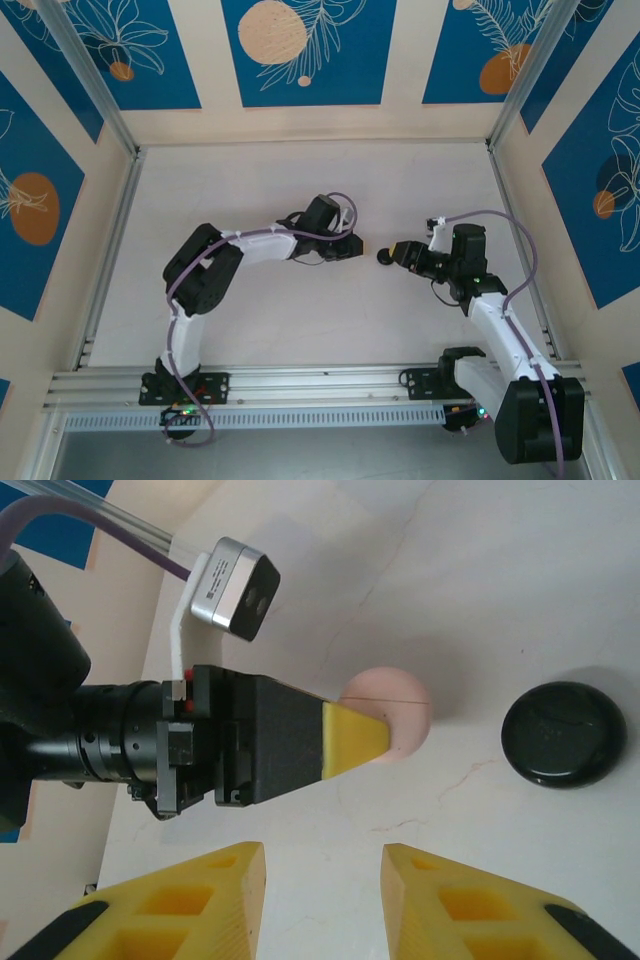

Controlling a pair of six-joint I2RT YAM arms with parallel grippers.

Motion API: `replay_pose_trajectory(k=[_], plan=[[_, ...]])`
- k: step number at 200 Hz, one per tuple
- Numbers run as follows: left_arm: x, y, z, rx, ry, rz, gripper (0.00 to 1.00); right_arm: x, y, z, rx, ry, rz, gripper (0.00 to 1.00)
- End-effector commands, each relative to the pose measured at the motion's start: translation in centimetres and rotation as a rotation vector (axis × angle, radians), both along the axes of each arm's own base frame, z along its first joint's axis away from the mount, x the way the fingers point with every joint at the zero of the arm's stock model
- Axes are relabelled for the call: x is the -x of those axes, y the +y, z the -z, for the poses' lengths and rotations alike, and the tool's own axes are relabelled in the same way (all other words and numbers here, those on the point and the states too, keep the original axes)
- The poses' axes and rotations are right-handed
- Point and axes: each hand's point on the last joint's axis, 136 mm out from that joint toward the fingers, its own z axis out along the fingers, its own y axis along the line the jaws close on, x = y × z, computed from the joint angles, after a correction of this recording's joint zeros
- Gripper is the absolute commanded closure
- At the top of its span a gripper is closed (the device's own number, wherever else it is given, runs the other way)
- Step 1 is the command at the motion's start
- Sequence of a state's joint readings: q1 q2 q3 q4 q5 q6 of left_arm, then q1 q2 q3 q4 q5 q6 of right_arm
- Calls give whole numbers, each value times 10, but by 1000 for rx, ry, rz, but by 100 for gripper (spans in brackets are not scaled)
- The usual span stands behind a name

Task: Insert wireless bluetooth earbuds into charging case

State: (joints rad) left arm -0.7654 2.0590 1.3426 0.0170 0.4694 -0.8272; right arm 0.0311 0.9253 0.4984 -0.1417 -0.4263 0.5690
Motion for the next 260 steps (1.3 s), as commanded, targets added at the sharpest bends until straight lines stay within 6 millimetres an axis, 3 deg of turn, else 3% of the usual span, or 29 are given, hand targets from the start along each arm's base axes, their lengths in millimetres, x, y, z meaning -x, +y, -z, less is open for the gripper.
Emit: replay_pose_trajectory(k=[1,54,100,159,224,260], plan=[[6,-15,-2,41,52,17,96,7,3,2,-24,18,-17,64],[5,-24,12,40,108,23,94,10,2,5,-34,23,-15,64],[3,-18,13,-10,83,21,82,12,2,6,-35,27,-13,65],[2,-13,21,-62,91,20,73,13,2,6,-36,25,-13,64],[0,-4,20,-129,67,28,67,15,0,3,-34,14,-8,64],[-4,8,9,-183,20,26,63,15,-2,3,-28,12,-4,63]])
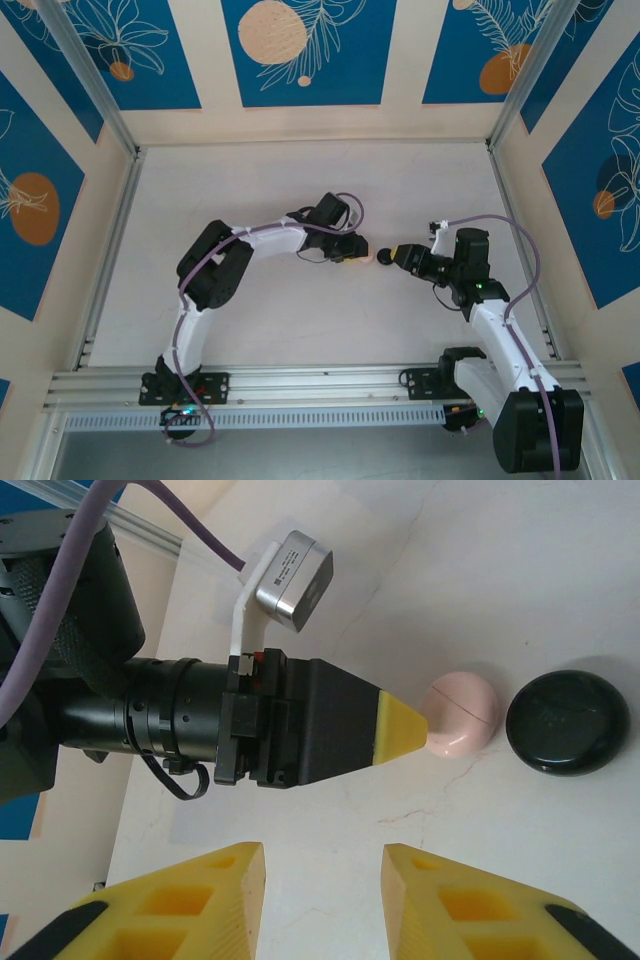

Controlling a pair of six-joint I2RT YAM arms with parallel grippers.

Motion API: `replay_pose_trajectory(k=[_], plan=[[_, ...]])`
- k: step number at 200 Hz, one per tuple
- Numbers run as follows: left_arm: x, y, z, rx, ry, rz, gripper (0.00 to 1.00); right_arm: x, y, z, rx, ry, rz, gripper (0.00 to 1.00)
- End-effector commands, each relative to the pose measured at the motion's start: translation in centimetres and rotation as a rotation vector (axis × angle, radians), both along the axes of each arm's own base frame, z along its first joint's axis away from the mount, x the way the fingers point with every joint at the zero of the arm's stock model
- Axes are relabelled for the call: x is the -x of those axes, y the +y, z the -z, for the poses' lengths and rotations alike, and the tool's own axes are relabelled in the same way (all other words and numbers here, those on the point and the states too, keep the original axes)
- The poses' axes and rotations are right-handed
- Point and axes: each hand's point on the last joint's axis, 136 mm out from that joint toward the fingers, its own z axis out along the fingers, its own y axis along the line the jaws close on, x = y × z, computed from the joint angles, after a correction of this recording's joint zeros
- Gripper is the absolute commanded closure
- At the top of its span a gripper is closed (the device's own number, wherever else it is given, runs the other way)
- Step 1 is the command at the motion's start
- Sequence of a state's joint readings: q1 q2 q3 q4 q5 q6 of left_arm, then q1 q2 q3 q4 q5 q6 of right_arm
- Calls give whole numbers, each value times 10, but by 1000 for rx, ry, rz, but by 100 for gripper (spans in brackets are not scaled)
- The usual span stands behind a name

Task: Insert wireless bluetooth earbuds into charging case

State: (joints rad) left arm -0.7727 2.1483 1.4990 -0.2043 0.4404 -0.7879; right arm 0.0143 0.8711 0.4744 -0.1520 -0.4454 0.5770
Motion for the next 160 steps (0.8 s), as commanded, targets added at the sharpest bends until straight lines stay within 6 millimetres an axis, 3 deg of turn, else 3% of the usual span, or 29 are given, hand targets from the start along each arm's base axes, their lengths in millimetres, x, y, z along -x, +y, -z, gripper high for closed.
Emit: replay_pose_trajectory(k=[1,34,49,70,74,77,79,89,97,121,135,160], plan=[[-2,9,-13,-56,-47,16,62,8,1,6,-12,26,-9,63],[-7,38,-34,-157,-151,11,56,4,-4,4,22,-2,4,57],[-15,64,-56,-223,-249,-16,49,-2,-9,2,63,-37,17,47],[-26,115,-90,-339,-404,-87,34,-14,-23,0,151,-95,69,36],[-28,126,-96,-363,-438,-103,31,-16,-26,0,168,-103,81,29],[-28,134,-102,-379,-464,-112,29,-18,-28,0,180,-109,90,5],[-30,140,-106,-394,-485,-122,27,-19,-30,0,189,-115,95,1],[-32,170,-122,-466,-578,-167,16,-26,-39,0,237,-138,137,1],[-33,195,-134,-522,-654,-212,0,-31,-47,0,268,-154,172,1],[-26,264,-160,-665,-890,-368,0,-46,-64,1,371,-231,234,1],[-17,300,-162,-736,-1010,-474,0,-55,-75,6,430,-268,271,1],[-4,336,-163,-791,-1179,-577,0,-72,-90,11,509,-313,306,1]])
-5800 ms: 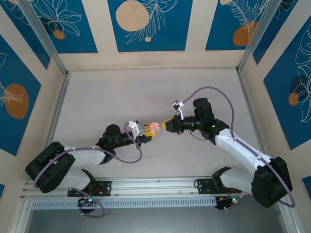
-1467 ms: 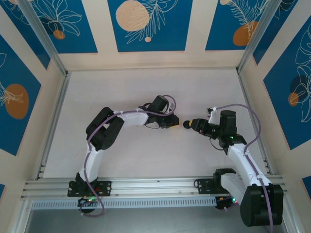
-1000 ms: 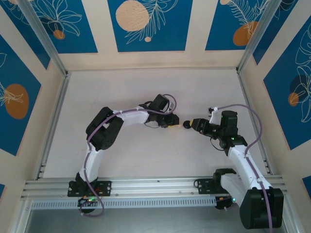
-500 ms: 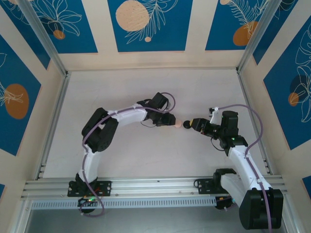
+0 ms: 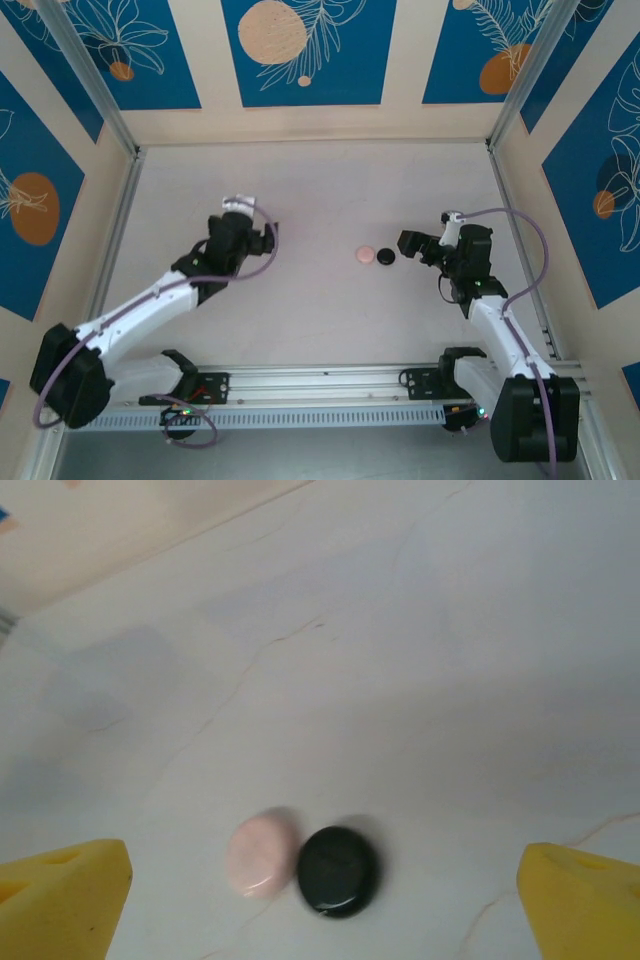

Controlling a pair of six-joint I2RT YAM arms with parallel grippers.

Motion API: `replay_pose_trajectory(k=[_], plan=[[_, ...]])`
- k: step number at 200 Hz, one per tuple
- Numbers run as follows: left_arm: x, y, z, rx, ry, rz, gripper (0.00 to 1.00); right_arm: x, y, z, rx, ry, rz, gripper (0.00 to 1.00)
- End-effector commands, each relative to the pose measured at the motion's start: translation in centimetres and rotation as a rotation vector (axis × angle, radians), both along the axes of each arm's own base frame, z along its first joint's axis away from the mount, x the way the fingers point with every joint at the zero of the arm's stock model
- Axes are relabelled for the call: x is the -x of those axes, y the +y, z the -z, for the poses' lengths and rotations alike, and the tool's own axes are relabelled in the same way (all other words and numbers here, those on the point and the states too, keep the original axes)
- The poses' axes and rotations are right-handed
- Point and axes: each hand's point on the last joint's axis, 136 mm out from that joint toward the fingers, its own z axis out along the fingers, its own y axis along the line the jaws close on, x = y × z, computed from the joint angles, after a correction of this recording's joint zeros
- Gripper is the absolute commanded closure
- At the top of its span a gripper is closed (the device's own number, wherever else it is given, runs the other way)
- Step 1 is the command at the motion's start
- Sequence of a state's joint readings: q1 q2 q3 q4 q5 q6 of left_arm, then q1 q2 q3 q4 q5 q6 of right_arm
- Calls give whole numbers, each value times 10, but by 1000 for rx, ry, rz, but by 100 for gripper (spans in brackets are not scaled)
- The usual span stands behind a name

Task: Insert wireless bluetooth earbuds into charging case

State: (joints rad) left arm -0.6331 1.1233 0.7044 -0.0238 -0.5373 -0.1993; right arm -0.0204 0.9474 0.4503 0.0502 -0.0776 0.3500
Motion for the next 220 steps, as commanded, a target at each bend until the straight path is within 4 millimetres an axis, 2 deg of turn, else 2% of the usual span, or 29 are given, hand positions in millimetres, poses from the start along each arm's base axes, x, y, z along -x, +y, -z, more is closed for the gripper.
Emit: replay_pose_trajectory(k=[1,31,36,57,72,84,104,113,120,124,136,142,152,159,170,180,191,203,220], plan=[[-2,47,-16,-143,-232,-160,0,-21,-26,0,147,-101,75,1],[-1,75,13,-226,-267,-211,0,-38,-37,15,184,-120,91,1],[-2,79,12,-237,-285,-227,0,-40,-38,18,188,-119,88,1],[-9,91,21,-276,-324,-224,0,-46,-28,26,201,-138,11,1],[-16,105,40,-241,-310,-238,0,-51,-24,30,201,-139,-17,1],[-23,109,58,-196,-292,-220,0,-56,-24,28,216,-160,-25,1],[-28,108,58,-206,-345,-195,0,-67,-26,24,224,-207,-30,1],[-30,109,71,-198,-329,-196,0,-70,-22,24,191,-194,-63,1],[-31,110,65,-196,-365,-201,0,-71,-18,24,179,-215,-83,1],[-31,110,66,-188,-354,-198,0,-71,-17,24,180,-247,-85,1],[-32,113,71,-161,-317,-193,0,-72,-18,45,194,-241,-66,1],[-35,116,72,-147,-311,-195,0,-77,-17,44,184,-273,-62,1],[-39,120,76,-100,-286,-183,0,-71,-13,47,206,-223,-96,1],[-42,123,95,-62,-204,-154,0,-75,-8,45,196,-258,-114,1],[-61,135,93,-39,-206,-197,0,-74,-7,48,217,-228,-120,1],[-61,134,109,-8,-66,-170,0,-76,-6,46,217,-251,-114,1],[-61,142,98,10,-172,-196,0,-75,-6,48,222,-227,-118,1],[-60,141,103,10,-118,-195,0,-75,-7,47,222,-239,-113,1],[-60,139,100,10,-145,-181,0,-75,-7,47,222,-237,-113,1]])
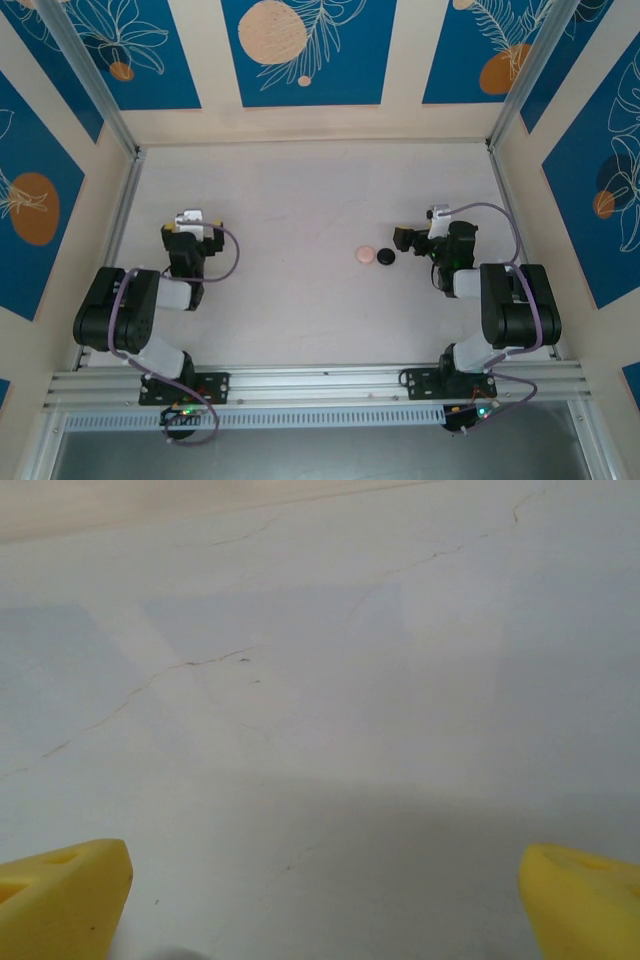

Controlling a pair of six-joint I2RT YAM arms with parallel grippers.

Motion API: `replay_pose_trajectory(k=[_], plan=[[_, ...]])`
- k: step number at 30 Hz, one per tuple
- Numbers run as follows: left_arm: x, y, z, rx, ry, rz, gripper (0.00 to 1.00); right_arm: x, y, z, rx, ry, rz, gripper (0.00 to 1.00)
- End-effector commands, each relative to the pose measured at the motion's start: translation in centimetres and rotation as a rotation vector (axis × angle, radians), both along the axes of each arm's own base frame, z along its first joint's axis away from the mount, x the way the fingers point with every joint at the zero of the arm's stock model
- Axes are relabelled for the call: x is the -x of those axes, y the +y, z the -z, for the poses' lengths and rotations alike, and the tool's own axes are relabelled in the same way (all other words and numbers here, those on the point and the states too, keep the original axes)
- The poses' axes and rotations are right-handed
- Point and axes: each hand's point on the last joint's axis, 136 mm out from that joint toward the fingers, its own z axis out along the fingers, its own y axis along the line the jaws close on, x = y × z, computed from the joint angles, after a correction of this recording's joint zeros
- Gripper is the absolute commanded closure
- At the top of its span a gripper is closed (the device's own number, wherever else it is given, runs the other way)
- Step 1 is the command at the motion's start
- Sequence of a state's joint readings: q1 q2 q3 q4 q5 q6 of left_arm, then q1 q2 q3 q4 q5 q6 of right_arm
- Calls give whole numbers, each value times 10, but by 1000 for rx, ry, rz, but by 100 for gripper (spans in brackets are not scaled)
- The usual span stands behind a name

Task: Insert wireless bluetooth earbuds into charging case

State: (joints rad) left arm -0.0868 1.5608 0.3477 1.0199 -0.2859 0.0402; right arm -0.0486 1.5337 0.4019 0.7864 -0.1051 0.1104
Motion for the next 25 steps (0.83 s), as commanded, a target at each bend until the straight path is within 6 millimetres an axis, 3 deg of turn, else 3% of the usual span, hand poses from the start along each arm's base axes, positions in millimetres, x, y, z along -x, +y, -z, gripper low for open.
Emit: replay_pose_trajectory(k=[1,14,25], plan=[[2,-9,8,53,29,52,0,-5,1,-13,27,-59,-17,1],[-4,-28,12,45,66,168,0,-5,1,-14,26,-62,-16,1],[-4,-29,12,47,67,175,0,-5,1,-15,27,-66,-17,1]])
